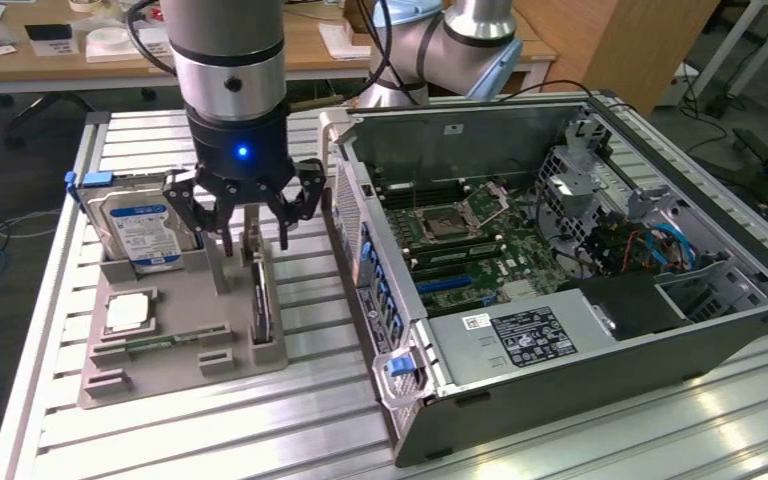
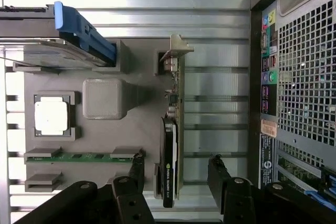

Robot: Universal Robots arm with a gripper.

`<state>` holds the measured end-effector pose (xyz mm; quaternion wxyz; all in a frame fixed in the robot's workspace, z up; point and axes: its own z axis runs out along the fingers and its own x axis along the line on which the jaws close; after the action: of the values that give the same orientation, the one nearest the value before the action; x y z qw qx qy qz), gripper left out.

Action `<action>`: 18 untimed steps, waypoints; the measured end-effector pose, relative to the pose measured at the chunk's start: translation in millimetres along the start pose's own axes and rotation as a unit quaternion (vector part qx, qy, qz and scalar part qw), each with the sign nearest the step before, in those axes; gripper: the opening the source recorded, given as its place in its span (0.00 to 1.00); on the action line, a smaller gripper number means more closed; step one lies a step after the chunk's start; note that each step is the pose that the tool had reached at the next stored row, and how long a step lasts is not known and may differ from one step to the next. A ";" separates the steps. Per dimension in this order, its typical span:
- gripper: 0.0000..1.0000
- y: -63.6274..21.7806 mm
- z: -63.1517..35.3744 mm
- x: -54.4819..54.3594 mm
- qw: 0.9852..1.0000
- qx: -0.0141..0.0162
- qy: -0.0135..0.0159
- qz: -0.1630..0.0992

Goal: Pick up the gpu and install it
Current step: 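Pick up the gpu and move the gpu toward the slot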

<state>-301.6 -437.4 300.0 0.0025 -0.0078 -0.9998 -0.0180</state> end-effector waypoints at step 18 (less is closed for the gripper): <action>0.60 -3.1 16.9 -1.5 1.000 0.000 0.000 0.000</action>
<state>-300.2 -439.9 283.0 0.0025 -0.0079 -0.9998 -0.0179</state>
